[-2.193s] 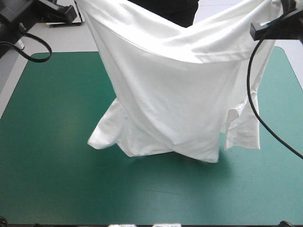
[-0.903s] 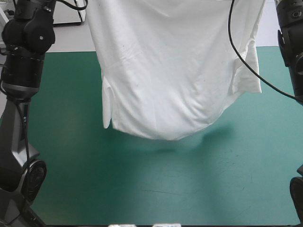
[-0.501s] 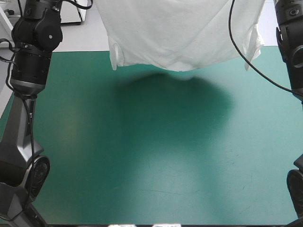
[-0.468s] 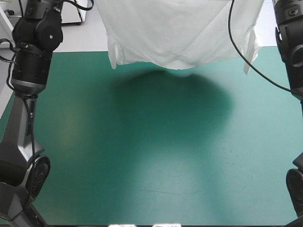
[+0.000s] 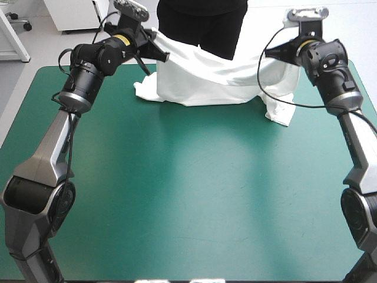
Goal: Fold the cloth
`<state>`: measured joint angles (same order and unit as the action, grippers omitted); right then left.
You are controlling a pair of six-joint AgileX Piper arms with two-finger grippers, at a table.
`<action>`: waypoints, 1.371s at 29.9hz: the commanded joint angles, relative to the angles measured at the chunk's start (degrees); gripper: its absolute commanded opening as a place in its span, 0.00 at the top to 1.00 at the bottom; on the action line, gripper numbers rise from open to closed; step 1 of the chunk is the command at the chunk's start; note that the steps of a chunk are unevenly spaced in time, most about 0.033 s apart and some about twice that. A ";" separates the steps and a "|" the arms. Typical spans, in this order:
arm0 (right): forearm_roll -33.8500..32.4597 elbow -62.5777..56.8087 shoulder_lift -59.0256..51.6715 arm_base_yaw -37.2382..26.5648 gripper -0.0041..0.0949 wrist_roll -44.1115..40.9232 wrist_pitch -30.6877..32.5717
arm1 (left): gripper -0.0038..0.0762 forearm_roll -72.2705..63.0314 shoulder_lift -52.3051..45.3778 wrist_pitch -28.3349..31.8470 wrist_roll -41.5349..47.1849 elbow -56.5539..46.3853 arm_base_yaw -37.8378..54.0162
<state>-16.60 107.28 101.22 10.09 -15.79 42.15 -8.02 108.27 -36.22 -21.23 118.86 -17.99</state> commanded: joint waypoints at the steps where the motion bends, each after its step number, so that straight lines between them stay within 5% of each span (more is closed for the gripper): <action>1: -0.03 -9.80 -6.73 -0.33 0.98 2.35 -2.64 | 0.96 2.82 -7.49 0.69 4.49 -6.18 -0.19; 17: 14.86 -49.55 -27.49 -0.33 0.98 8.77 0.72 | 0.96 0.01 -32.47 -9.84 9.85 -48.07 -0.19; 27: 20.14 -58.68 -35.83 -0.33 0.98 9.46 7.39 | 0.96 -6.08 -48.42 -14.76 14.04 -66.92 -0.19; 41: 26.37 -65.44 -43.89 -0.33 0.98 10.93 19.01 | 0.96 -10.19 -60.31 -24.84 17.52 -80.89 -0.19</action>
<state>8.33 41.80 59.16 10.09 -5.59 60.49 -16.23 50.63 -59.90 -4.78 37.76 -18.04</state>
